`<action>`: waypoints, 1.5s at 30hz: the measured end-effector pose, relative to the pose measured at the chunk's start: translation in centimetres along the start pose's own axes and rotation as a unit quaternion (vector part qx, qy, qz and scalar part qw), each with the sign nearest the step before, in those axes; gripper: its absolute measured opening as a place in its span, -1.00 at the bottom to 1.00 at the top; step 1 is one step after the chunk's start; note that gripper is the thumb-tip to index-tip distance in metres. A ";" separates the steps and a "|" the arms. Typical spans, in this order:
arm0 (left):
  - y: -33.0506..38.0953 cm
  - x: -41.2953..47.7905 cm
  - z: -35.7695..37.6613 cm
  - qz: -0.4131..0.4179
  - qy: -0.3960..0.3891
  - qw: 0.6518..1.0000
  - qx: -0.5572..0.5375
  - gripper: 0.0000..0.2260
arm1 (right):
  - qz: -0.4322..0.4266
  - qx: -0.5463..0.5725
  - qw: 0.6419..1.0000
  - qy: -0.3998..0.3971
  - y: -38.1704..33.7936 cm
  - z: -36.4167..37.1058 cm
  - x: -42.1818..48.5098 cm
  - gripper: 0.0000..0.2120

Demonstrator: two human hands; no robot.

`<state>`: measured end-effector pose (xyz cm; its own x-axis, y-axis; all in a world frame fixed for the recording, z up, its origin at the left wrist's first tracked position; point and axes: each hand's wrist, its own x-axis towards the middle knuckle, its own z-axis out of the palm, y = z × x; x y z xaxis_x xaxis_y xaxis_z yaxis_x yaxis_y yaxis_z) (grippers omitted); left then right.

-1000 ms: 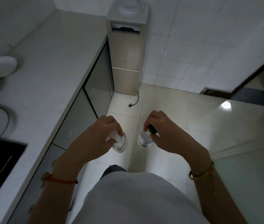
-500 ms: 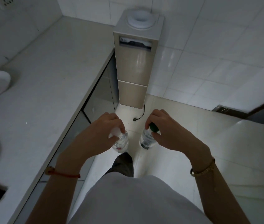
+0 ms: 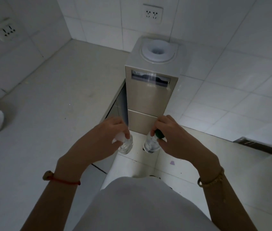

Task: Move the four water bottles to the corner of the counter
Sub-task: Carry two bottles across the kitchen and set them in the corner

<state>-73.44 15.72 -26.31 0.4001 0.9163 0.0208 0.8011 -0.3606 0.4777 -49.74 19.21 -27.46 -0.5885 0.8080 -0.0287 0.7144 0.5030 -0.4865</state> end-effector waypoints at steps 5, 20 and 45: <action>-2.2 4.6 -1.7 -0.027 0.003 1.000 -0.003 -0.81 | -0.019 0.001 1.000 -0.015 2.3 -2.1 6.0 -0.78; -6.7 16.2 -3.5 -0.166 0.097 0.981 -0.024 -0.79 | -0.166 0.012 0.980 -0.110 9.2 -6.9 24.2 -0.78; -17.6 20.4 -10.6 -0.280 0.150 0.948 -0.012 -0.79 | -0.296 0.020 0.943 -0.148 6.6 -6.3 44.3 -0.75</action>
<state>-84.13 42.62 -24.96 -0.2324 0.9726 0.0049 0.8383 0.1978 0.5082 -68.73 60.23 -26.41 -0.9642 0.2647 0.0180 0.2159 0.8225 -0.5261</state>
